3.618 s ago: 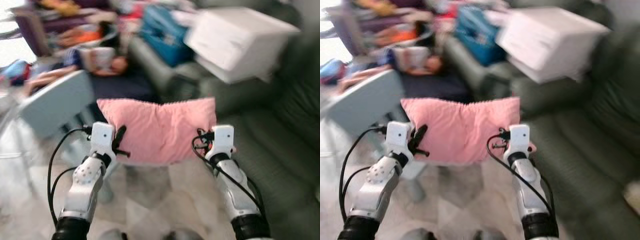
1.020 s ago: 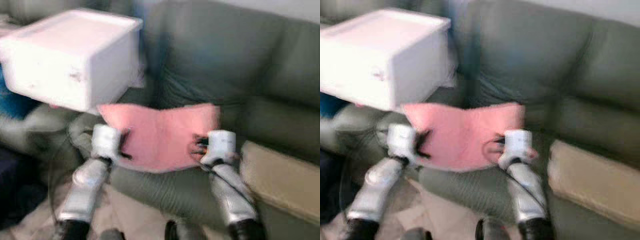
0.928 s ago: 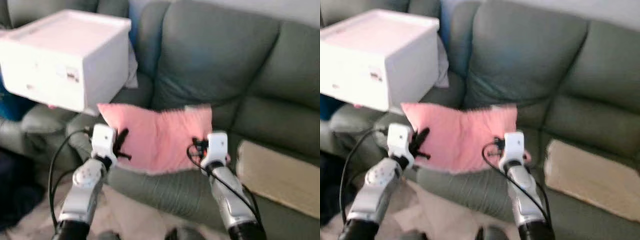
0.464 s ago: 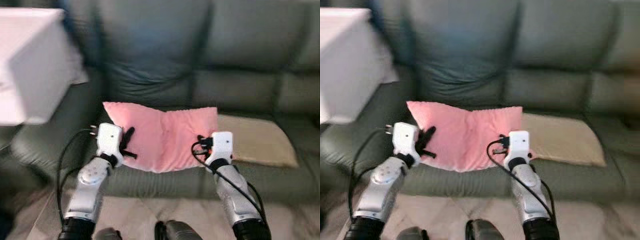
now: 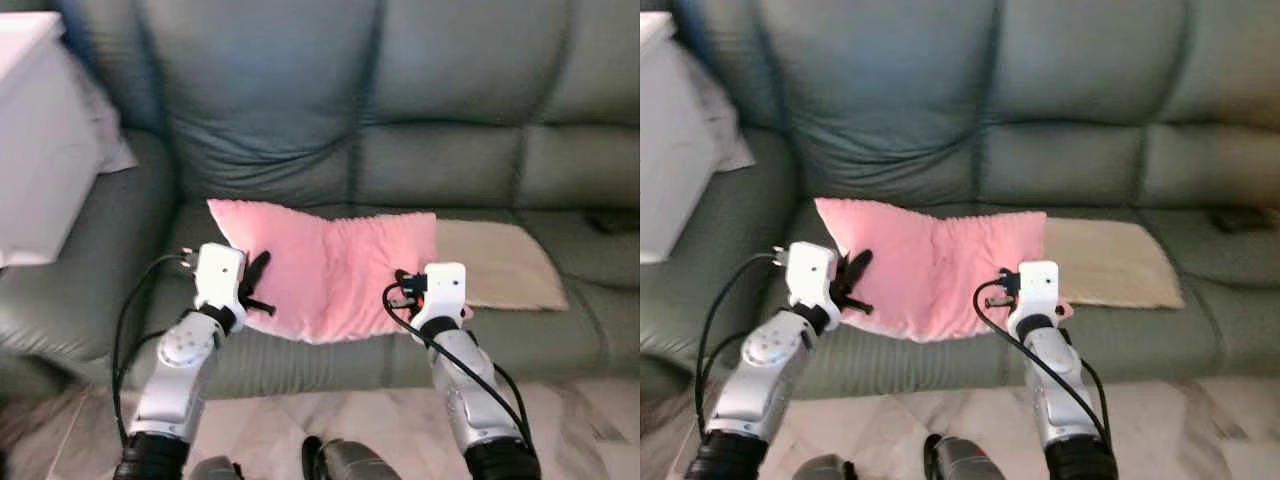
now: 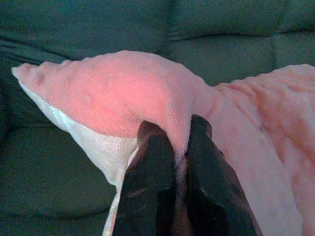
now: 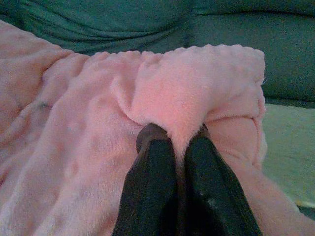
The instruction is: Move the pillow to the sofa
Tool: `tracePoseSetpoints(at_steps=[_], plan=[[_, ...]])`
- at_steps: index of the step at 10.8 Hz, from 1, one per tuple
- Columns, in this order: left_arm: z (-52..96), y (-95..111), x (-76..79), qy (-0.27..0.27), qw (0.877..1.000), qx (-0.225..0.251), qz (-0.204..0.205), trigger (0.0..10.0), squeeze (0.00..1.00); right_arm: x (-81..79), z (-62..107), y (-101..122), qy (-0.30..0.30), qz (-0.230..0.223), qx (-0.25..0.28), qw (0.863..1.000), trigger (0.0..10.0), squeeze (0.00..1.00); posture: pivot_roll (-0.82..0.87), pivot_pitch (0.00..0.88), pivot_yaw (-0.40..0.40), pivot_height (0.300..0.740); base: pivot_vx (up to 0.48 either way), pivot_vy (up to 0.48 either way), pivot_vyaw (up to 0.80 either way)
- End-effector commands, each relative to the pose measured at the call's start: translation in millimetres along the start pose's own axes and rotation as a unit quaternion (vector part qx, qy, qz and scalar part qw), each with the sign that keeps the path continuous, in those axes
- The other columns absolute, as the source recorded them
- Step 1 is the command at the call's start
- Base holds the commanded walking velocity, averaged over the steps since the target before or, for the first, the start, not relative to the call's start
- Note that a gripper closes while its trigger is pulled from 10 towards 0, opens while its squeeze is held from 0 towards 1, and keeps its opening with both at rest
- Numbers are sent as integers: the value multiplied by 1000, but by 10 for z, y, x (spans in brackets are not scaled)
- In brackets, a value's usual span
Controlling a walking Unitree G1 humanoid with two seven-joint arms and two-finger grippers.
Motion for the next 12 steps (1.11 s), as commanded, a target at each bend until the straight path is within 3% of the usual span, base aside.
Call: tracePoseSetpoints(at_steps=[1,4,6,9,12], plan=[[-29,95,17,-9,1000,17,-10,10000,0,-4,-27,80,0,4,14,1000,10000,0,15,63,-67,740,0,0,0],[23,14,-8,-9,1000,6,-18,10000,0,-4,-17,66,-3,3,11,1000,10000,0,17,86,-60,740,0,0,-533],[111,-119,-206,24,999,-21,-27,10000,0,-48,46,32,-1,-4,10,1000,10000,0,18,109,-66,740,0,0,-297],[131,-84,-319,46,998,-18,-40,10000,0,-75,78,10,6,-9,9,1000,10000,0,23,111,-70,740,0,0,0],[108,-65,-324,51,998,-13,-43,10000,0,-82,60,45,12,-10,14,1000,10000,0,22,111,-71,696,0,0,0]])
Point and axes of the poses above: a point about 5 cm out from each wrist's last joint towards the gripper, its own z axis pointing back from the gripper into the wrist, its own y axis along the axis of the wrist's last joint, x = y × z, the point moved 1 cm from there along -z, pointing out of the wrist towards the gripper, and after that the axes turned 5 degrees about z, right-handed, at the moved point
